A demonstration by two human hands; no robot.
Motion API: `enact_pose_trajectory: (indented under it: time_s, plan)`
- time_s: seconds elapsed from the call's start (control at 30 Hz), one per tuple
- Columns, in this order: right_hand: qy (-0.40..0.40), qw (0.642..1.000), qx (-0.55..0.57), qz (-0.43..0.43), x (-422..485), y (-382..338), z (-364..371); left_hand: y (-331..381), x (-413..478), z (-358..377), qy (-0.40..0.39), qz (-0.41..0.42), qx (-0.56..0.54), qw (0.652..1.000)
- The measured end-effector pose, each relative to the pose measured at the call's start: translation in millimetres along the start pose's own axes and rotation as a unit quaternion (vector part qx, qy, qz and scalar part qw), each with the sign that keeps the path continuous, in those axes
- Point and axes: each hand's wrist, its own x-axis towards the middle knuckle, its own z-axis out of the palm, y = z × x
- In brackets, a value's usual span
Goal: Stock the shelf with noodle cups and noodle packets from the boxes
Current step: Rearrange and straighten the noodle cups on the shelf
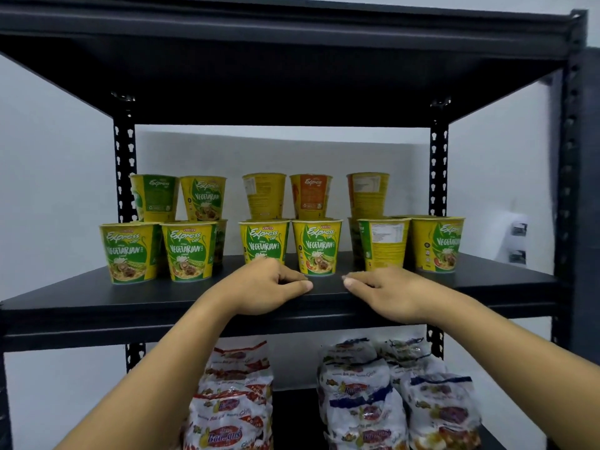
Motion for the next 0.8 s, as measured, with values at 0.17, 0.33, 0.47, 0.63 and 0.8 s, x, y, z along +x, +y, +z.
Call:
enact_pose_trajectory:
  time_s: [0.17,0.33,0.47,0.63,0.8]
  plan:
    - [0.036,0.999,-0.002,0.018,-9,9,8,0,-2,2,0.002,0.009,0.013,1.0]
    - [0.077,0.996,-0.01,0.052,-19,19,11,6,-5,3,0.007,0.031,0.026,0.999]
    - [0.087,0.993,-0.018,0.081,-34,23,5,9,-5,2,-0.001,0.035,0.028,0.999]
    - [0.095,0.989,-0.044,0.103,-46,39,-1,19,0,-1,-0.012,0.04,0.043,0.998]
    - [0.092,0.985,-0.042,0.139,-52,58,-12,39,16,9,-0.029,0.054,0.052,0.997]
